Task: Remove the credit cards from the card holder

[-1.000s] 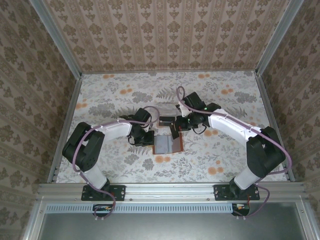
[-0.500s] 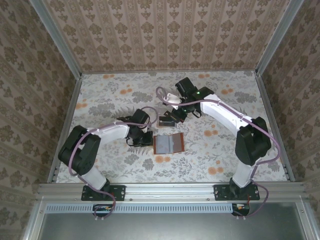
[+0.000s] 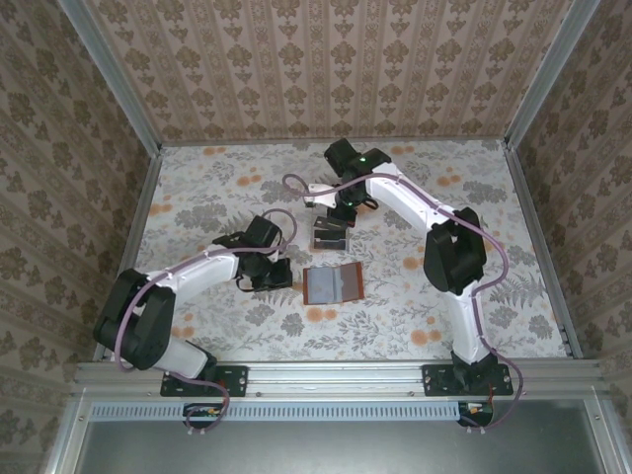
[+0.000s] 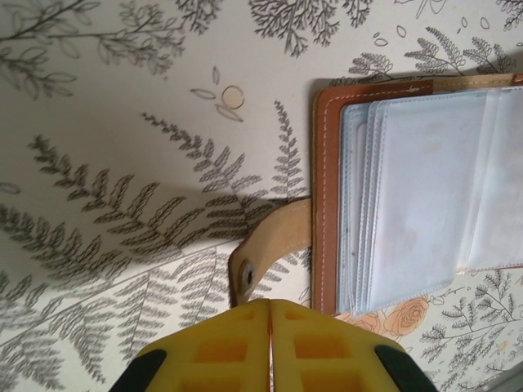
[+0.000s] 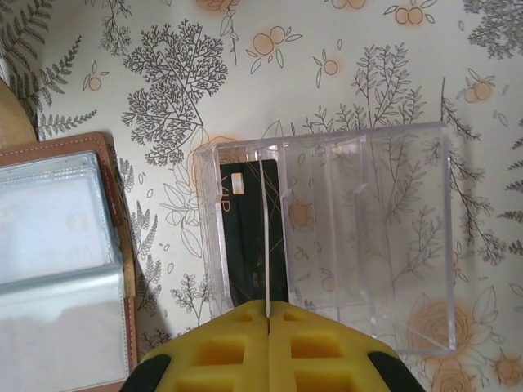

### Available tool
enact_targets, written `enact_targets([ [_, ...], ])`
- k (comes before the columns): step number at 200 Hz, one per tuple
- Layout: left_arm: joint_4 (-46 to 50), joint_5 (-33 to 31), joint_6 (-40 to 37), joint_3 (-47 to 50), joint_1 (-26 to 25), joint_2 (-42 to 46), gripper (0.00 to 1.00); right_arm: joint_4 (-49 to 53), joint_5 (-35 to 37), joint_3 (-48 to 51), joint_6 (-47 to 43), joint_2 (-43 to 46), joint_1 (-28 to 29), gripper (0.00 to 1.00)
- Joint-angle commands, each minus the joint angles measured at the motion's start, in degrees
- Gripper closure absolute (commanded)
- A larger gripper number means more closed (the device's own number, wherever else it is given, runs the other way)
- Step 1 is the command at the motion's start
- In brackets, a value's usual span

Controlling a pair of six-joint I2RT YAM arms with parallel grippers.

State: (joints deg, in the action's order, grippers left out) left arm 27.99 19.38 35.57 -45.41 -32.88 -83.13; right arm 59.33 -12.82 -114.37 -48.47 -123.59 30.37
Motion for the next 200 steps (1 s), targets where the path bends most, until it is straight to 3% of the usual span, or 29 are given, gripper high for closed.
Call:
enact_targets([
  [1,2.21,-1.0,0.58,1.29,0.78,2.18,0.9,7.08,-0.36,-4.67,-3.82,-3.48,0.13,1.0],
  [97,2.6,-0.57,0.64,2.42,1.61,3.42,0.9,13.7,-4.01,-10.05,-6.28,-10.68,0.48,1.0],
  [145,1.98,-0.13,1.06,2.59,1.61,3.46,0.9,9.95,0.39,-10.34,-3.78,-10.04,0.74,0.75],
  [200,2.58,0.21,0.68,-0.76,1.33,2.57,0.9,-0.46,3.59,-2.44,2.8,-0.55,0.96,0.73],
])
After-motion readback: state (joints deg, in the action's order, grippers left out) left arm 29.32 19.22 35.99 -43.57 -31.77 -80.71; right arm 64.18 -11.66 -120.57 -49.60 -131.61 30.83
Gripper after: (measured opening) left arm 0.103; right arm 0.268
